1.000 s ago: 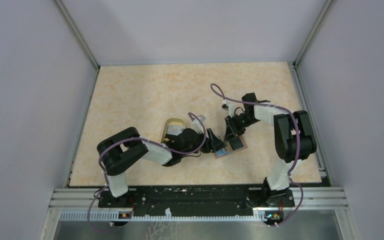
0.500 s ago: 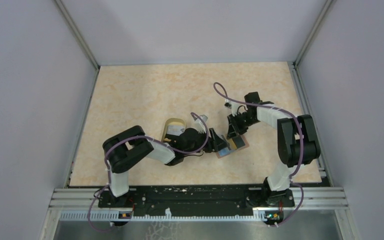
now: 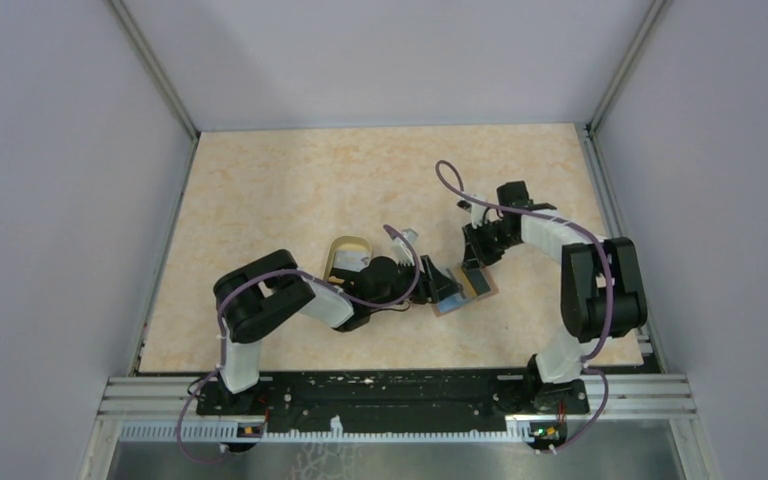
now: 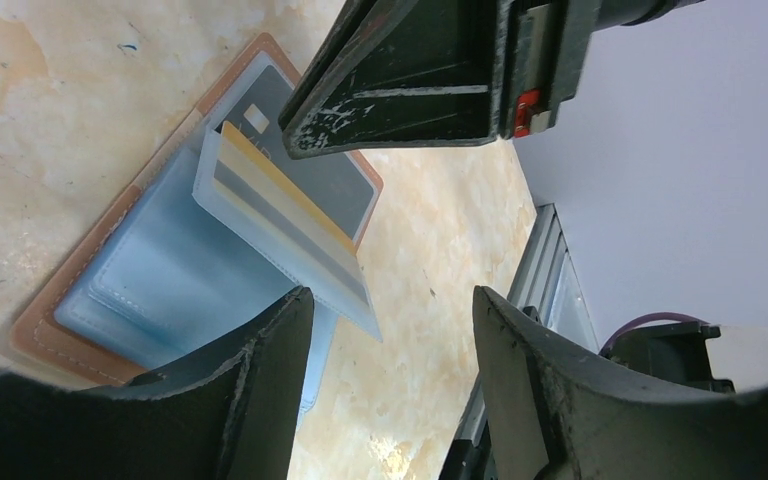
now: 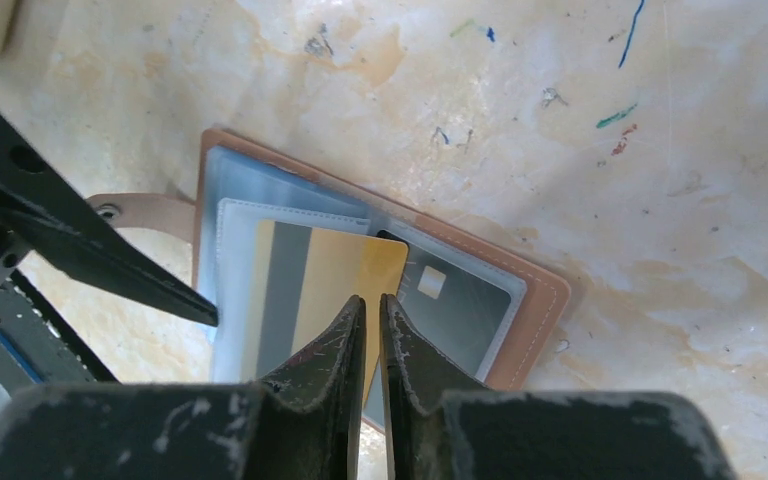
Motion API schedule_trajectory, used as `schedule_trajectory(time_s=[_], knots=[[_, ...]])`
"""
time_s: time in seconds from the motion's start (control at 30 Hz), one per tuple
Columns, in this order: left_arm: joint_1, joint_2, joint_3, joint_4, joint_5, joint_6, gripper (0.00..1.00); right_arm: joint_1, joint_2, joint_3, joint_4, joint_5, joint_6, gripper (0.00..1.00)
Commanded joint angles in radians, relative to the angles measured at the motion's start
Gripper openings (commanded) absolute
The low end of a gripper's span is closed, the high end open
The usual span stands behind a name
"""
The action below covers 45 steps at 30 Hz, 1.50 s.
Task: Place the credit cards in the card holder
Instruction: Insert the credit card into the card holder.
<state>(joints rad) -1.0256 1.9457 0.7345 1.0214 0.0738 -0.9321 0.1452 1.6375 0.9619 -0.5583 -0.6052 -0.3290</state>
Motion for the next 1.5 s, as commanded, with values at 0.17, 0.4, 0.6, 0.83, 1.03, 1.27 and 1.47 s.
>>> schedule_trajectory(time_s=[0.17, 0.4, 0.6, 0.83, 1.03, 1.27, 1.47], knots=[[-0.003, 0.006, 0.028, 0.039, 0.011, -0.001, 0.66, 0.027, 0.053, -0.005, 0.01, 0.152, -0.021, 0.09], [-0.003, -0.001, 0.025, 0.042, 0.012, 0.004, 0.66, 0.055, 0.07, 0.001, -0.015, 0.112, -0.049, 0.09], [-0.004, -0.017, -0.005, 0.087, 0.009, 0.011, 0.68, 0.091, 0.105, 0.014, -0.061, 0.047, -0.082, 0.09], [-0.004, -0.01, -0.015, 0.107, 0.01, 0.015, 0.72, 0.093, 0.115, 0.022, -0.072, 0.018, -0.077, 0.09], [-0.002, 0.016, 0.013, 0.089, 0.009, 0.018, 0.72, 0.085, 0.091, 0.027, -0.068, 0.011, -0.067, 0.09], [-0.003, 0.037, 0.063, 0.048, 0.007, 0.026, 0.72, 0.053, 0.025, 0.012, -0.04, 0.022, -0.051, 0.09], [-0.003, 0.048, 0.129, -0.034, 0.01, 0.046, 0.72, 0.043, 0.014, 0.016, -0.03, 0.062, -0.043, 0.09]])
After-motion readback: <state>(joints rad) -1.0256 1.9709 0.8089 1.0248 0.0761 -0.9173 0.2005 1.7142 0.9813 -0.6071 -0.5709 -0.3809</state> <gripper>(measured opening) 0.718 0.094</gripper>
